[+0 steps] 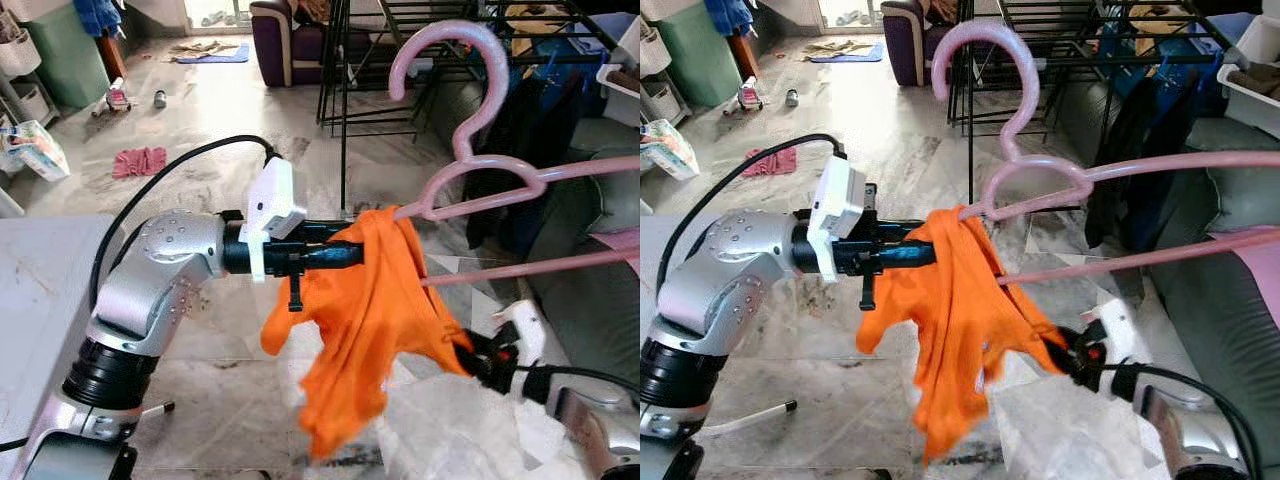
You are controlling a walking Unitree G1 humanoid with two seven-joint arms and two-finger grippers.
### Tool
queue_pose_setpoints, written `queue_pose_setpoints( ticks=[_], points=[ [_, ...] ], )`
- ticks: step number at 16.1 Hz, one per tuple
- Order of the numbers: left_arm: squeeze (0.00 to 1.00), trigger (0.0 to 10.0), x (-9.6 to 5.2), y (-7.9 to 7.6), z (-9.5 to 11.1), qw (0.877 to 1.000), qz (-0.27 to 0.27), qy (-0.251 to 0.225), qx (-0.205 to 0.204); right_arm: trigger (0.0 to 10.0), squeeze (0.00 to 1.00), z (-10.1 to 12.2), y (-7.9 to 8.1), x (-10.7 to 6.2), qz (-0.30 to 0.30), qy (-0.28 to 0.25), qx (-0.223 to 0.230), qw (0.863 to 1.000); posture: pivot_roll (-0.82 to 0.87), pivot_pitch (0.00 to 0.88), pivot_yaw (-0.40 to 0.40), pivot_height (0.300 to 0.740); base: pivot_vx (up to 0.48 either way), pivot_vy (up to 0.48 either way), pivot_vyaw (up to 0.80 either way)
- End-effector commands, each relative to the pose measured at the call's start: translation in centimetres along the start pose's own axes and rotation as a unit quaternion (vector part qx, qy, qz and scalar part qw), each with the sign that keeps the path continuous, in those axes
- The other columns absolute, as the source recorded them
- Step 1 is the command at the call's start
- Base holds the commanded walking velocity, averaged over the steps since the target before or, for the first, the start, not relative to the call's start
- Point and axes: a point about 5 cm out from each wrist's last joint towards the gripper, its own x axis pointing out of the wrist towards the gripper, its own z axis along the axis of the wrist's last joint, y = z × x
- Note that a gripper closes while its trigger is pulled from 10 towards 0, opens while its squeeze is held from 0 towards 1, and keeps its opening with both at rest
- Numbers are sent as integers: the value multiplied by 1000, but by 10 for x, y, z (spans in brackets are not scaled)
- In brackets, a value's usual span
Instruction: Hang hanger
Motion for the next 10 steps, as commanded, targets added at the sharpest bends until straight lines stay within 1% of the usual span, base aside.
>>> queue_pose_setpoints(
  ticks=[1, 2, 3, 4, 5, 6, 7, 8, 9, 10],
  points=[
    [0, 0, -13, 6, 3, 1000, 20, -13, -2, 0, 0, 15, -14, -11, -49, -43, 13, 998, 34, 84, -24, 740, 0, 0, 0],
    [0, 0, -25, 7, -11, 999, 39, -4, -38, 0, 0, 31, -30, -18, -115, -93, 15, 989, 32, 82, -24, 740, 0, 0, 0],
    [0, 0, -32, 8, -15, 996, 47, -14, -76, 0, 0, 42, -37, -22, -148, -122, 23, 981, 25, 83, -21, 740, 0, 0, 0],
    [0, 0, -45, 9, -23, 991, 62, -20, -120, 0, 0, 64, -48, -29, -199, -182, 32, 962, 20, 83, -20, 740, 0, 0, 0],
    [0, 0, -55, 9, -33, 987, 78, -9, -140, 0, 0, 88, -52, -35, -213, -237, 36, 947, 20, 83, -21, 740, 0, 0, 0],
    [0, 0, -62, 10, -43, 982, 102, -5, -156, 0, 0, 110, -49, -36, -203, -276, 26, 939, 19, 81, -23, 740, 0, 0, 0],
    [0, 0, -64, 9, -47, 982, 105, 1, -158, 0, 0, 117, -47, -35, -196, -285, 20, 938, 18, 79, -25, 740, 0, 0, 0],
    [0, 0, -68, 7, -63, 977, 124, 15, -173, 0, 0, 136, -39, -31, -174, -302, -7, 937, 16, 74, -30, 740, 0, 0, 0],
    [0, 0, -70, 7, -71, 974, 134, 21, -180, 0, 0, 142, -37, -29, -170, -306, -19, 937, 15, 72, -32, 740, 0, 0, 0],
    [0, 0, -69, 4, -77, 973, 133, 23, -187, 0, 0, 143, -39, -28, -180, -299, -27, 937, 7, 70, -36, 740, 0, 0, 0]
  ],
)
